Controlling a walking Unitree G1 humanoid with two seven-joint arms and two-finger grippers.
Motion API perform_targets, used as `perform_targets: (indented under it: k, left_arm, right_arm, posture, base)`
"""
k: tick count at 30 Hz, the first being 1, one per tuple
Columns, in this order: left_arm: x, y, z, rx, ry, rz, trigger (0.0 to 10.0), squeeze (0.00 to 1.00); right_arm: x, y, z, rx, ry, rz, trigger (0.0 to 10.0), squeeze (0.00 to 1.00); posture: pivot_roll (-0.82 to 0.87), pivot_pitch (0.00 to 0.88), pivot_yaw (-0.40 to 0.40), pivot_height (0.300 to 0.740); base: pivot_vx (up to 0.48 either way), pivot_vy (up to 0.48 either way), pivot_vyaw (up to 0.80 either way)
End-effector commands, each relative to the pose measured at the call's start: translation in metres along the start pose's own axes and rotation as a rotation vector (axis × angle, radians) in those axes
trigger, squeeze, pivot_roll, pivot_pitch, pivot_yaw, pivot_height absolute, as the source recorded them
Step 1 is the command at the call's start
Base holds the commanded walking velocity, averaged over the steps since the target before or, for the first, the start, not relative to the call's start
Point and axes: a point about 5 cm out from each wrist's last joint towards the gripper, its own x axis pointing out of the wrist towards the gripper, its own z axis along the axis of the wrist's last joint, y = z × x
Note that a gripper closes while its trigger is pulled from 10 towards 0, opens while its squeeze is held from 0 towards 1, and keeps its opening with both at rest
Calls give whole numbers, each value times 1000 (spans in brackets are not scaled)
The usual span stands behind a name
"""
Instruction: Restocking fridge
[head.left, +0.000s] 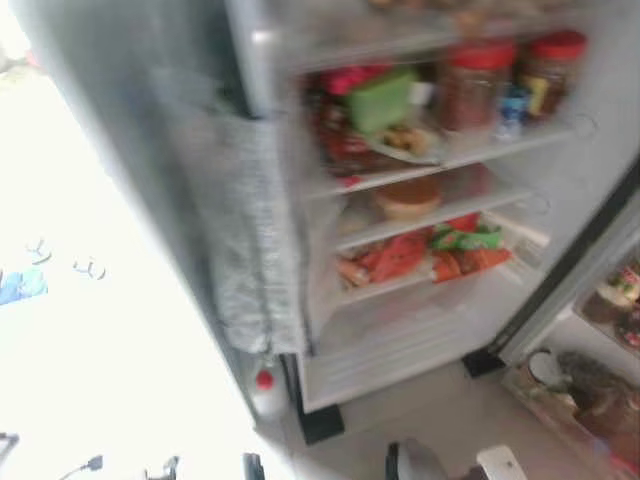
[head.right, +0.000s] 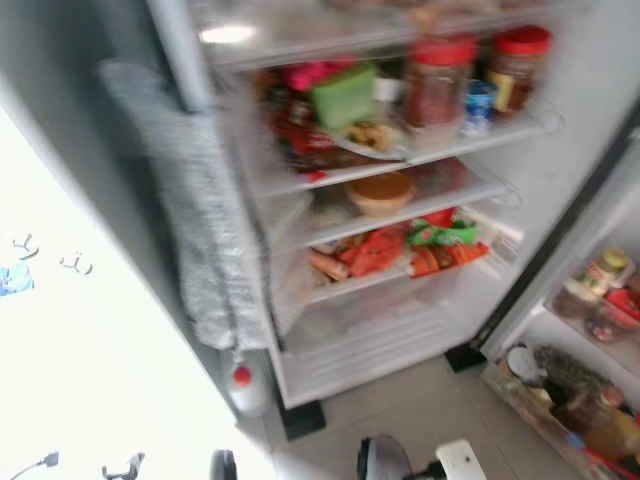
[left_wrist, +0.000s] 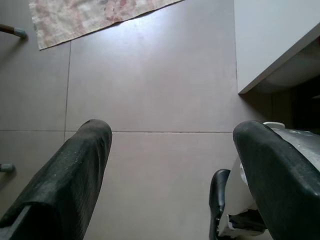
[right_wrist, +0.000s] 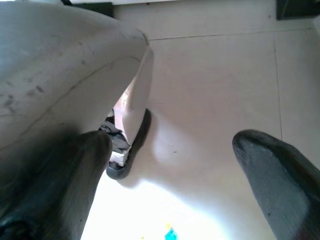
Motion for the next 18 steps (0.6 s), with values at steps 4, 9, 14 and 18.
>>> perform_targets:
  k: [4, 9, 14, 18]
  left_arm:
    - [0, -3, -1, 8, -6, -6, 10000, 0]
    - [-1, -1, -3, 4, 0, 0, 10000, 0]
    - [-1, -2, -4, 14, 4, 1, 10000, 0]
    - [-1, -2, -4, 16, 4, -2, 10000, 0]
  right_arm:
    - [4, 11, 5, -2, -25, 48, 10000, 0]
    - [4, 11, 5, -3, -24, 49, 10000, 0]
    - [4, 11, 5, -2, -23, 48, 10000, 0]
    - [4, 10, 5, -1, -22, 43, 10000, 0]
  posture:
    - [-42, 65, 55, 624]
    - [-38, 66, 54, 624]
    - [-39, 62, 55, 624]
    - [-36, 59, 55, 624]
  base:
    - [0, 399, 0]
    - [0, 334, 0]
    - [0, 0, 0]
    - [0, 0, 0]
